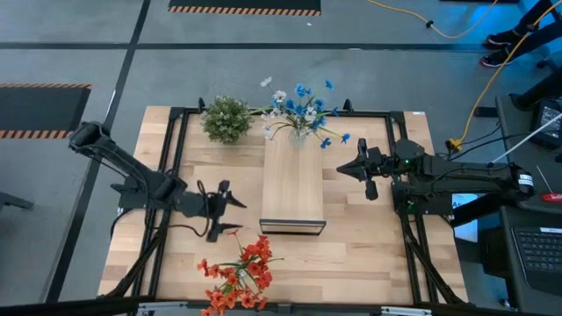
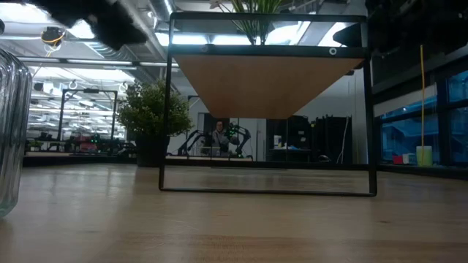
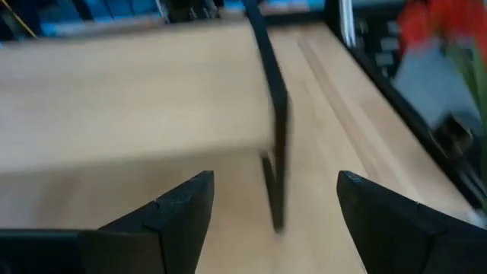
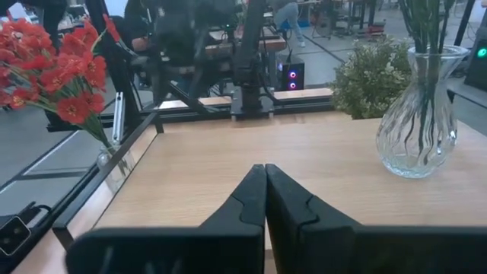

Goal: Pick and place flowers into a vace then onto a shelf
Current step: Put the transparent flower vase with flowers on the shelf

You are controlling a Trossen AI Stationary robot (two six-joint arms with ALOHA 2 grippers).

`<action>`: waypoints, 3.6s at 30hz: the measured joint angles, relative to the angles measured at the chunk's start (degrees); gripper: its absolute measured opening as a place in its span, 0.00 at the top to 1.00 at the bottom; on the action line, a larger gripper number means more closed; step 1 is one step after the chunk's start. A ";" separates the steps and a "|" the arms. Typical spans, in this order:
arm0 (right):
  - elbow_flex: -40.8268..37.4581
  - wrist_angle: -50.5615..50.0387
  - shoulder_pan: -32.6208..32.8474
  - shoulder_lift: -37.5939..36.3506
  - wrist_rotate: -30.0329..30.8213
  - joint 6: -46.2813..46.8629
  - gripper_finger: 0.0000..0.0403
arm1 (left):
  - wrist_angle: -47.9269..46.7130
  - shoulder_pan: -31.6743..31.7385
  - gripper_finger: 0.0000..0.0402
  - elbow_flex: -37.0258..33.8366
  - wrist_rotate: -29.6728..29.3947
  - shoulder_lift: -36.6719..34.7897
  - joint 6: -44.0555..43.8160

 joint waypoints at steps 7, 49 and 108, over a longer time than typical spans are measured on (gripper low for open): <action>0.00 0.01 1.49 0.00 -0.54 0.73 0.99 | -10.20 -6.90 0.33 0.00 -0.01 1.52 -13.24; -0.02 2.89 9.88 0.00 1.64 0.71 0.99 | 6.54 -18.38 0.33 0.00 10.44 29.93 -33.33; -0.02 1.03 9.84 2.96 16.03 2.19 0.99 | 8.40 -20.32 0.15 0.02 6.85 29.69 -33.16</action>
